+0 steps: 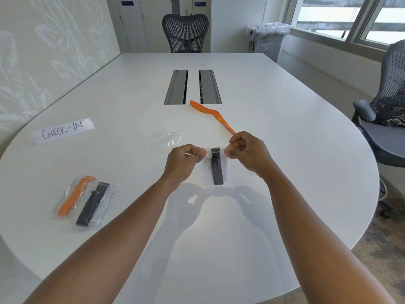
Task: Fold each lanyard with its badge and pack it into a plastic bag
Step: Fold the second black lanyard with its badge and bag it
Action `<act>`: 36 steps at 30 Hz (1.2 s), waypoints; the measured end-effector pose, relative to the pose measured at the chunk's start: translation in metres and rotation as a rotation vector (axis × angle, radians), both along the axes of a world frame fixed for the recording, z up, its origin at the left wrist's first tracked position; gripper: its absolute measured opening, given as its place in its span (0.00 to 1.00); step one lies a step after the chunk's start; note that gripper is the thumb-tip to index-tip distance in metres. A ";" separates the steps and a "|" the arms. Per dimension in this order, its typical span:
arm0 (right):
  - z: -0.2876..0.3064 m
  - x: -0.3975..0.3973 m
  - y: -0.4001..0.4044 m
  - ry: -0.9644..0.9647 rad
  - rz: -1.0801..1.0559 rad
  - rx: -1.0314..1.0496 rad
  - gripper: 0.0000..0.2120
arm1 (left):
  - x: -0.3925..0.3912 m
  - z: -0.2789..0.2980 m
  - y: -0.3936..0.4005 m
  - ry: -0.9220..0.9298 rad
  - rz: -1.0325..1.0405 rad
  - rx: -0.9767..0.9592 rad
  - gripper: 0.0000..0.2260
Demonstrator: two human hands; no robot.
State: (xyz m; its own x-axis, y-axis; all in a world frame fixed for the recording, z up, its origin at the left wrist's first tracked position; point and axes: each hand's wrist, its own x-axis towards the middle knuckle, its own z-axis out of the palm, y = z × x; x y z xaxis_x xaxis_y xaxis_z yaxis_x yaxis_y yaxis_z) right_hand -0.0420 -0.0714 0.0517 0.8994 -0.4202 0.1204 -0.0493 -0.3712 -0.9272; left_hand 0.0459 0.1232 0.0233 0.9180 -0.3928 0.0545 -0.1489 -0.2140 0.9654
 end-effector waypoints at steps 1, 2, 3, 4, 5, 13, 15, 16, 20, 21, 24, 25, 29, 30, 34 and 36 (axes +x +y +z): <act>-0.001 0.000 0.000 -0.011 0.004 0.034 0.10 | 0.000 0.000 0.000 0.026 0.000 -0.017 0.04; -0.002 0.000 -0.001 -0.017 0.004 0.061 0.10 | 0.001 -0.001 -0.001 0.052 -0.002 -0.030 0.04; -0.003 0.000 -0.001 -0.017 0.005 0.079 0.10 | 0.001 -0.002 -0.001 0.077 -0.006 -0.042 0.03; -0.004 0.001 -0.001 -0.014 0.010 0.091 0.10 | 0.002 -0.003 -0.001 0.100 -0.011 -0.052 0.03; -0.005 0.001 -0.001 -0.012 0.018 0.103 0.10 | 0.002 -0.003 -0.001 0.119 -0.016 -0.058 0.03; -0.005 -0.003 0.008 0.072 0.097 0.016 0.09 | -0.001 -0.005 -0.006 0.051 0.015 0.014 0.05; -0.003 -0.004 0.008 0.114 0.122 -0.014 0.10 | -0.002 -0.006 -0.005 0.022 0.008 0.040 0.05; -0.003 -0.004 0.009 0.132 0.130 -0.031 0.10 | -0.003 -0.006 -0.005 0.017 0.005 0.042 0.05; -0.006 -0.003 0.010 0.157 0.118 -0.044 0.08 | -0.005 -0.006 -0.004 0.036 -0.037 0.033 0.05; -0.007 -0.003 0.010 0.154 0.107 -0.041 0.08 | -0.006 -0.006 -0.004 0.060 -0.063 0.025 0.06; -0.009 -0.003 0.013 0.133 0.067 -0.052 0.08 | -0.010 -0.003 -0.006 0.135 -0.129 -0.008 0.04; -0.009 -0.003 0.015 0.126 0.057 -0.074 0.07 | -0.011 -0.002 -0.006 0.150 -0.140 -0.026 0.04; -0.012 -0.003 0.017 0.092 0.048 -0.157 0.08 | -0.012 -0.005 -0.006 0.099 -0.164 -0.024 0.06; -0.012 -0.004 0.017 0.082 0.050 -0.167 0.09 | -0.012 -0.007 -0.006 0.078 -0.158 -0.017 0.06; -0.015 -0.004 0.017 0.047 0.051 -0.171 0.09 | -0.012 -0.011 -0.007 0.041 -0.108 -0.032 0.05; -0.016 -0.005 0.018 0.032 0.047 -0.161 0.08 | -0.012 -0.011 -0.007 0.031 -0.089 -0.040 0.05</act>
